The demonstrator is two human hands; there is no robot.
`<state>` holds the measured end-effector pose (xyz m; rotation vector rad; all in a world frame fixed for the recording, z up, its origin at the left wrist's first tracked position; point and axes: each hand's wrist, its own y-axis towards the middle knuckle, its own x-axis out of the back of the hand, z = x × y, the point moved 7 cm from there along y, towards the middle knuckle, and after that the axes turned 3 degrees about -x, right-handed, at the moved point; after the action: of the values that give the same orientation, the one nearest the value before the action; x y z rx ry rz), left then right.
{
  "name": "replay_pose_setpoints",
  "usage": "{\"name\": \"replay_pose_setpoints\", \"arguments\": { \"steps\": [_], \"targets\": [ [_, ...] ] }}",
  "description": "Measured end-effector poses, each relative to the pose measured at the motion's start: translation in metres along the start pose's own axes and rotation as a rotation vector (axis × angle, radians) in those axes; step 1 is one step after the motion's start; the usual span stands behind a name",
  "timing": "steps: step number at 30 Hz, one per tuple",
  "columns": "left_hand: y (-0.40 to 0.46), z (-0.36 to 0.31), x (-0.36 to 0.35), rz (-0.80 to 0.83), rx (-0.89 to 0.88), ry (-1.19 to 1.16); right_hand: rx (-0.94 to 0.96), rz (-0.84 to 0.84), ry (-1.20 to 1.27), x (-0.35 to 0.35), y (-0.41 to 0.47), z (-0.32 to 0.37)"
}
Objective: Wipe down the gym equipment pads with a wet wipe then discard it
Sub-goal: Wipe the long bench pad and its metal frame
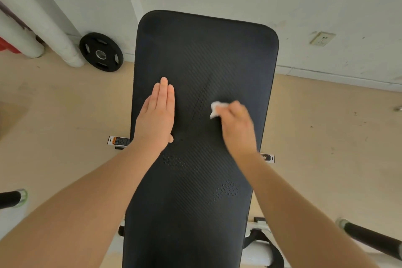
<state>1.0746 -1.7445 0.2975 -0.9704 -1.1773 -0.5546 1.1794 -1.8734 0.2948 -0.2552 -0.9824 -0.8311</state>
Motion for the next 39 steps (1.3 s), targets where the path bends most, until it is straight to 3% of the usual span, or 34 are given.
{"name": "replay_pose_setpoints", "arguments": {
  "steps": [5, 12, 14, 18, 22, 26, 29, 32, 35, 39],
  "targets": [
    [-0.005, -0.001, 0.002, -0.054, 0.026, 0.068, 0.165, 0.148, -0.174, -0.001, -0.013, 0.001],
    [-0.009, -0.005, -0.001, -0.093, 0.010, 0.033, 0.037, -0.154, -0.194, 0.049, 0.049, -0.018],
    [-0.017, -0.014, -0.001, -0.135, -0.045, 0.021, -0.037, -0.116, -0.016, 0.034, 0.020, -0.024],
    [-0.017, -0.048, -0.006, -0.051, -0.178, 0.037, 0.065, 0.042, -0.104, 0.000, -0.065, -0.036],
    [-0.005, -0.064, -0.010, -0.001, -0.110, -0.009, 0.236, 0.050, -0.160, 0.015, -0.037, -0.031],
    [-0.001, -0.072, -0.014, -0.026, -0.065, 0.034, 0.057, -0.112, -0.188, 0.048, 0.048, -0.041],
    [-0.002, -0.074, -0.015, 0.001, -0.039, 0.026, 0.003, -0.191, -0.199, 0.057, 0.046, -0.038],
    [-0.003, -0.074, -0.013, 0.017, -0.029, 0.003, -0.014, -0.124, -0.058, 0.033, -0.009, -0.044],
    [-0.005, -0.072, -0.008, 0.022, -0.019, -0.026, 0.061, 0.066, -0.034, 0.018, -0.048, -0.053],
    [-0.006, -0.077, -0.007, 0.019, 0.013, -0.046, 0.065, 0.054, -0.055, 0.039, 0.001, -0.056]
  ]
}}
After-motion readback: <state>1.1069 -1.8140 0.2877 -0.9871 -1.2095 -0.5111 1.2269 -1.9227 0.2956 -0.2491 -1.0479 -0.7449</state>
